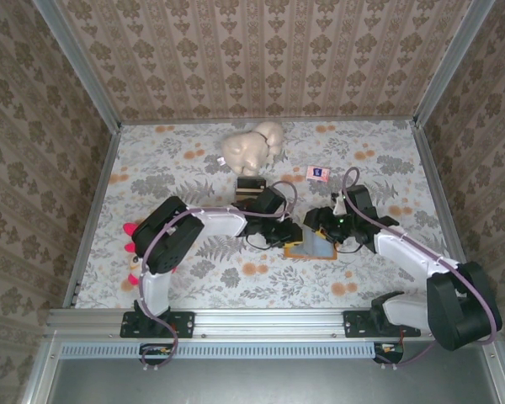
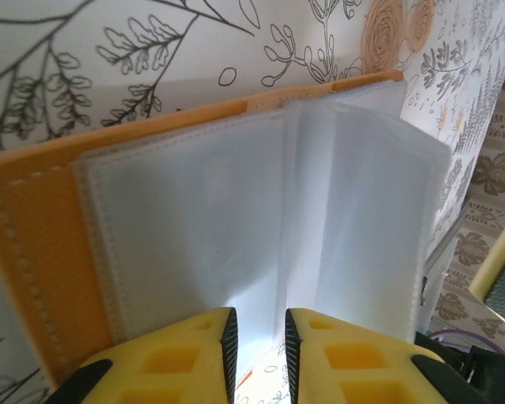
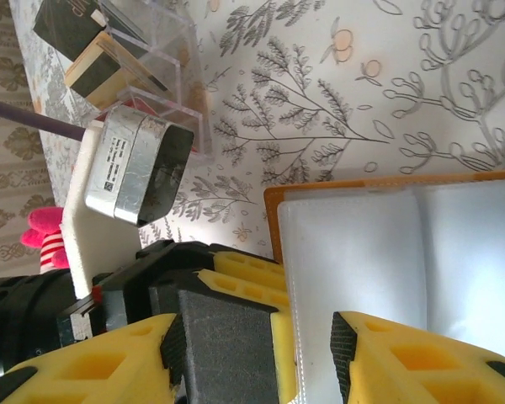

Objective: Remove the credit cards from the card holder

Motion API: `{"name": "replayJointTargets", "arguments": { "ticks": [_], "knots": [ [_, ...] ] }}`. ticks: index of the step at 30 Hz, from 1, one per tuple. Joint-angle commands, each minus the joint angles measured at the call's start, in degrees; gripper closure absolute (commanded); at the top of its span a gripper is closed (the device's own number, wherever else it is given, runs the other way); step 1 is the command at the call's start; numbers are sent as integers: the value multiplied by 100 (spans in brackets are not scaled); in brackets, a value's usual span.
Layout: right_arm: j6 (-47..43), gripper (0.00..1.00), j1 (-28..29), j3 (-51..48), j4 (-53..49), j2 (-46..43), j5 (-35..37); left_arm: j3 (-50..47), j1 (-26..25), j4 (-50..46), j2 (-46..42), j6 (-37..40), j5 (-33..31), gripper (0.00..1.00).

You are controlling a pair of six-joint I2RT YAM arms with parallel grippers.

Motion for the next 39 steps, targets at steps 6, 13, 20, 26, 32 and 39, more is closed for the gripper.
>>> {"name": "replayJointTargets", "arguments": {
  "ticks": [6,13,20,26,32,39],
  "knots": [
    [-375,47,-107,341,-1558,-451,1170,744,-209,-267,251,167,34,69],
    [-648,46,-262,511,-2457,-1003,1913,1605,-425,-910,752,249,-57,67],
    [-919,55,-272,520,-2457,-900,1479,1563,-330,-1289,365,337,-147,68],
    [-1237,57,182,719,-2439,-372,1322,880,-36,-1667,-418,462,-595,69],
    [-1300,46,1177,1116,-2394,443,2117,-66,403,-1848,-1251,372,-1229,62],
    [-1524,22,2010,1941,-2828,1546,3219,-380,728,-2389,-1855,615,-1745,43]
  ]
}}
